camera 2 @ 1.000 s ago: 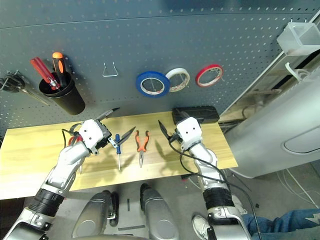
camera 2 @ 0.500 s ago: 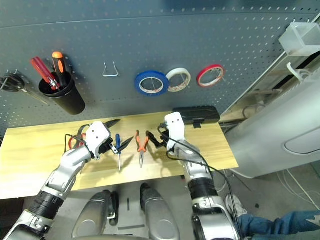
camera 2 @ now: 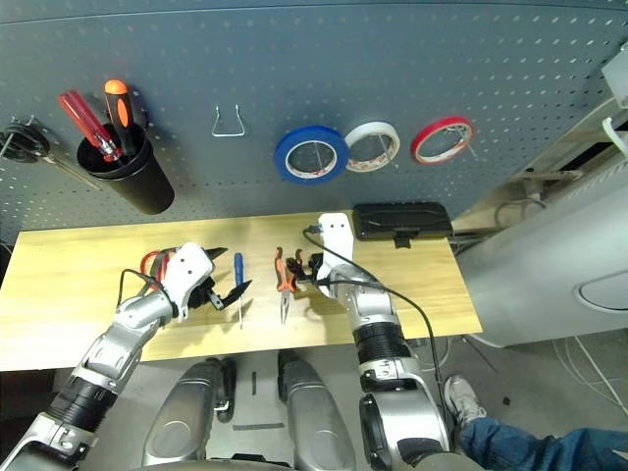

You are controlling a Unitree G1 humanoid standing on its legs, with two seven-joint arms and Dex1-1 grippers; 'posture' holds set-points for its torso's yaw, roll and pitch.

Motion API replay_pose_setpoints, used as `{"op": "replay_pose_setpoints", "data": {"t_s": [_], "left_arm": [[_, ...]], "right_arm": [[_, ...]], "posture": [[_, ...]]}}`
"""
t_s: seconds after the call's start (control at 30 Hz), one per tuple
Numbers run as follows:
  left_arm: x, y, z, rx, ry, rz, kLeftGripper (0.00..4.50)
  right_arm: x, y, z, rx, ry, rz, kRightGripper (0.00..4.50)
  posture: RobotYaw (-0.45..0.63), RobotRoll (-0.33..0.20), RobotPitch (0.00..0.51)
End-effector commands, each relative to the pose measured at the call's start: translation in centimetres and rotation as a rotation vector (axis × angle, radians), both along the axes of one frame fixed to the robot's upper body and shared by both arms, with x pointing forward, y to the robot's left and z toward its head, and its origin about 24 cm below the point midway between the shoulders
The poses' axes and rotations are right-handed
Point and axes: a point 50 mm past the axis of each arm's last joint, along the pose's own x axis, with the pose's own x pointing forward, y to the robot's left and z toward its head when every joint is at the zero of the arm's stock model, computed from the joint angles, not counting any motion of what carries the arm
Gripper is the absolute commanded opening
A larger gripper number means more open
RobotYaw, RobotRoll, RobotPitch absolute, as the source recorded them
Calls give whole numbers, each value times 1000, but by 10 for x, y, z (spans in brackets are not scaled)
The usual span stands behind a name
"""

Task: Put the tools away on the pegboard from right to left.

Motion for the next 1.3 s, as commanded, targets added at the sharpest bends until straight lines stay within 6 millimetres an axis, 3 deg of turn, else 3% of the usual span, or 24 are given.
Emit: {"op": "replay_pose_setpoints", "data": {"t_s": [0.03, 0.4, 0.5, 0.83, 1.03, 1.3], "left_arm": [[-10, -4, -8, 18, 29, -28, 4500], [-13, -4, -12, 17, 44, -18, 4500], [-13, -3, -14, 19, 50, -11, 4500], [-9, 4, -17, 30, 49, 11, 4500], [-1, 9, -14, 33, 4, 18, 4500], [3, 5, 3, -23, -139, 12, 4500]], "right_arm": [[-4, -2, -7, 7, 62, -40, 4471], [8, 11, -3, 43, 155, -86, 4471], [9, 11, -5, 38, 189, -79, 3830], [15, 8, -1, 33, 210, -51, 409], [17, 2, 19, 33, 130, 28, 394], [-2, 10, 41, -13, -68, 243, 394]], "posture": [[135, 0, 366], [154, 0, 361], [160, 0, 354], [170, 0, 299], [172, 0, 237], [153, 0, 190]]}}
